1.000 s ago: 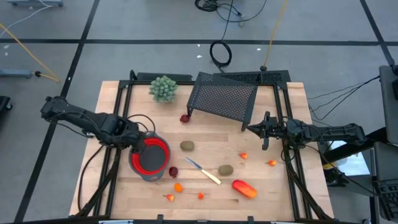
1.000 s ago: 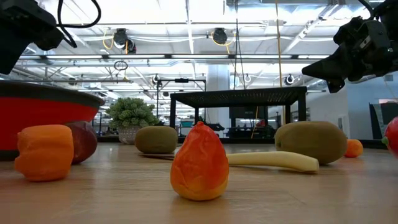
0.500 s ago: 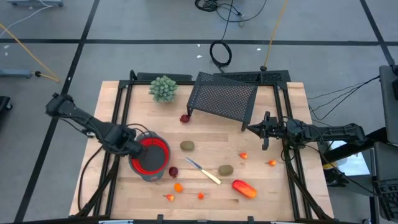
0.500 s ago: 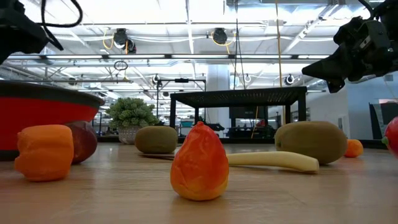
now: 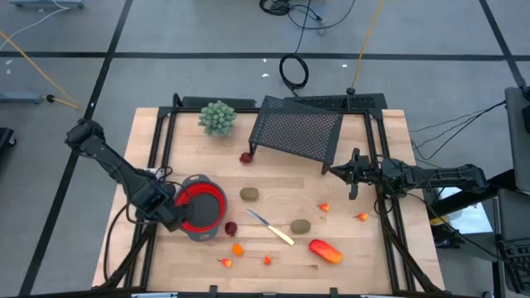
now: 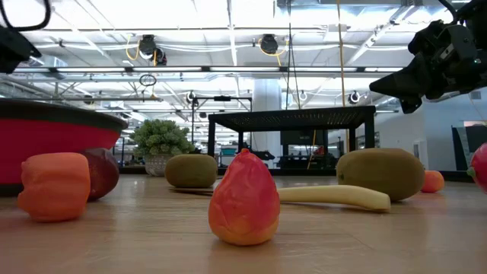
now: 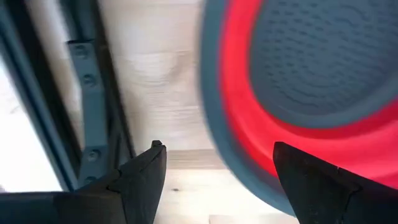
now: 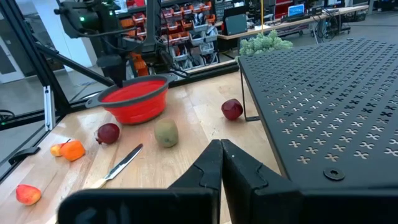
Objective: Pick & Place Fruit
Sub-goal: Put the red strainer bowl on the shelf
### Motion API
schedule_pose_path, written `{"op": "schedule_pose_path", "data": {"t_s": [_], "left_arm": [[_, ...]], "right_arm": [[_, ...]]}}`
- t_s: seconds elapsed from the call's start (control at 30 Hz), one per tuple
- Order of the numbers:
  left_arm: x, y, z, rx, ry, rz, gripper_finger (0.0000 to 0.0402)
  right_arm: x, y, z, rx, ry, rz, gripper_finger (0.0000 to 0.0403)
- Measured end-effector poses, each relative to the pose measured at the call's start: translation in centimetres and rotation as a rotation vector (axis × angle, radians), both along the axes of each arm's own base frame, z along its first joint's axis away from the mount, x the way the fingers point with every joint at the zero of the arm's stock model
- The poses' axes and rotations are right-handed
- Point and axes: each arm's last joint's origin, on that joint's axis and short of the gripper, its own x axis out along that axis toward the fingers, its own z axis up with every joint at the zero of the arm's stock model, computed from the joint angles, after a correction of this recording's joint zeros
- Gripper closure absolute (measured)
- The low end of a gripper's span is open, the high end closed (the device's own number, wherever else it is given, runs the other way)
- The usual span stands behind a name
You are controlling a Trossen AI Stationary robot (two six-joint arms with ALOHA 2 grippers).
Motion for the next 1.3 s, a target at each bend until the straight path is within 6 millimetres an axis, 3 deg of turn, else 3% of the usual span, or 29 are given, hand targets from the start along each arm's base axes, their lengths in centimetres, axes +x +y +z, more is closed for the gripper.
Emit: {"op": "schedule_pose_path", "data": {"t_s": [0.3, 0.47, 0.97, 1.3], "left_arm": [[0.1, -0.1, -3.2, -0.006, -0.089, 0.089, 0.0105], [-0.1, 0.1, -3.8, 0.004, -0.079, 0.096, 0.0113], [-0.2, 0.2, -3.8, 0.033, -0.088, 0.071, 0.0313], [-0.3, 0.5, -3.7, 0.082, -0.096, 0.091, 0.0394]], "right_arm": [[0.0, 0.0, 0.0, 0.000, 0.000, 0.000, 0.0403], [0.0, 0.0, 0.0, 0.000, 0.000, 0.000, 0.0403], [0.0, 0.0, 0.0, 0.000, 0.000, 0.000, 0.0403], [0.0, 0.0, 0.0, 0.000, 0.000, 0.000, 0.0403]]}}
